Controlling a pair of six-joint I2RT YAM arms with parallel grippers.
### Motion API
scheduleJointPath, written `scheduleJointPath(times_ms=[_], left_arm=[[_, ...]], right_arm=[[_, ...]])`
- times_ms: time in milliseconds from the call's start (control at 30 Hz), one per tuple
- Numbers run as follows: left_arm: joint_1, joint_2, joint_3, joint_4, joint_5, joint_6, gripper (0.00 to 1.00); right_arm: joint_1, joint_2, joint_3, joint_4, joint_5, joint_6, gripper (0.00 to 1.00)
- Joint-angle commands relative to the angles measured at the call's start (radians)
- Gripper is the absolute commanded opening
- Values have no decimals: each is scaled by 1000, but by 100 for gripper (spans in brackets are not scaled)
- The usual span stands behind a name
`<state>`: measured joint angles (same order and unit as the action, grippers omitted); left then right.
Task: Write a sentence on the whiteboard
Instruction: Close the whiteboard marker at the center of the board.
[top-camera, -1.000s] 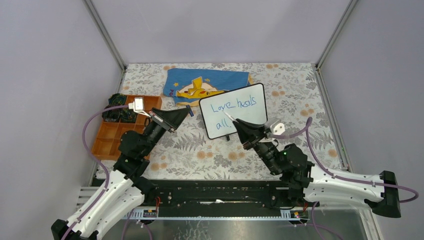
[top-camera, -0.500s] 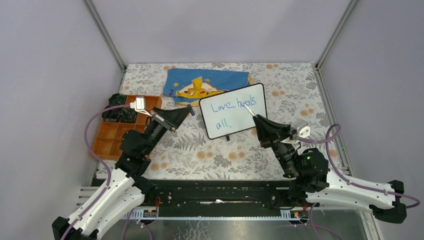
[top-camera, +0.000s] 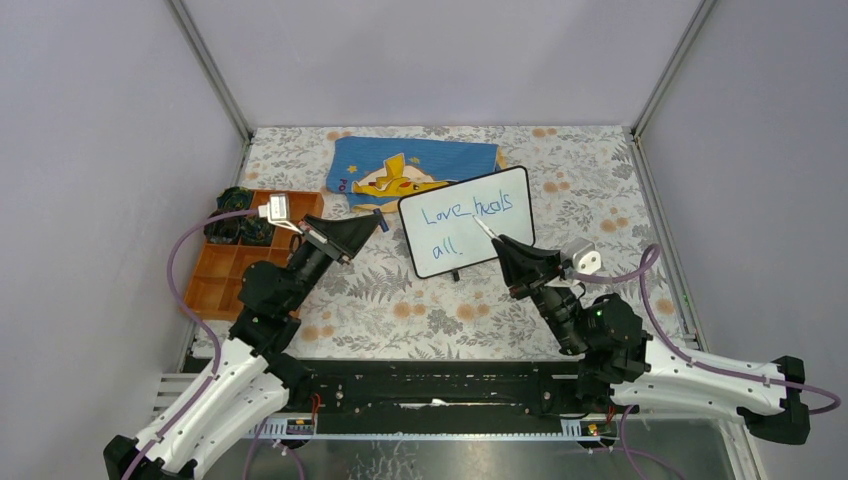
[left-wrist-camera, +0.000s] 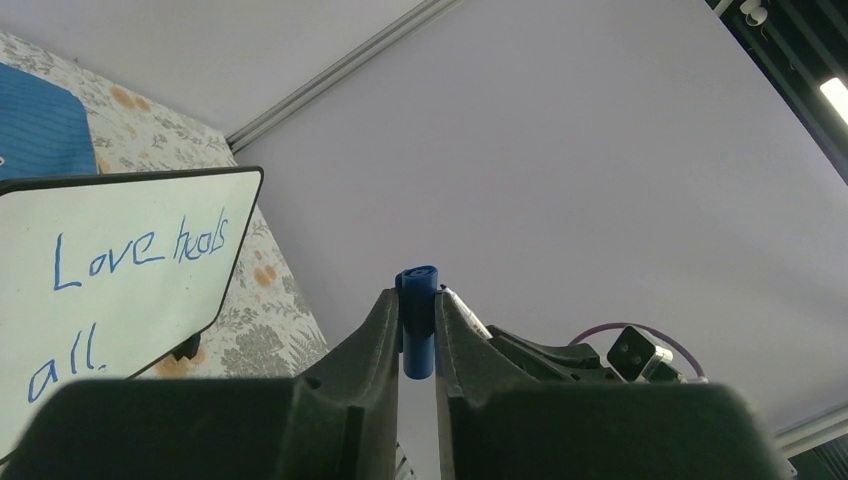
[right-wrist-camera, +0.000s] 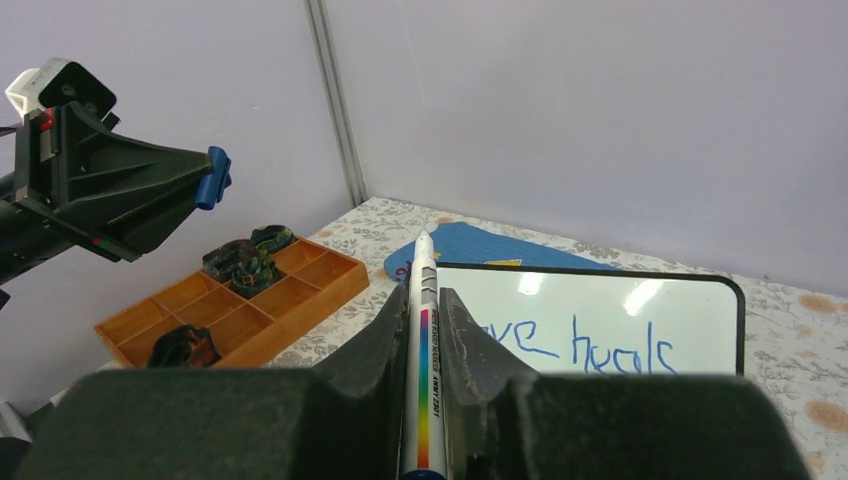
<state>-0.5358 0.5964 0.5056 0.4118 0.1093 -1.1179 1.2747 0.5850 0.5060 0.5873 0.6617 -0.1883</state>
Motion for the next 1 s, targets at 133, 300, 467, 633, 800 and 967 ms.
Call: scheduleJointPath(times_ms=[133, 300, 467, 633, 800, 967], left_arm=[[5, -2, -10, 61, 14, -7, 0], [6, -3, -13, 62, 6, -16, 0], [6, -11, -20, 60, -18, -39, 0], [5, -51, -30, 24, -88, -60, 0], [6, -83, -27, -20, -162, -70, 0], [5, -82, -28, -17, -166, -97, 0]], right_arm=[[5, 53, 33, 47, -61, 37, 0], [5, 121, 24, 90, -109, 119, 0], [11, 193, 16, 182, -115, 168, 0], [62, 280, 25, 320, -57, 69, 0], [69, 323, 44, 345, -75, 72, 0], [69, 328, 41, 339, -96, 130, 0]])
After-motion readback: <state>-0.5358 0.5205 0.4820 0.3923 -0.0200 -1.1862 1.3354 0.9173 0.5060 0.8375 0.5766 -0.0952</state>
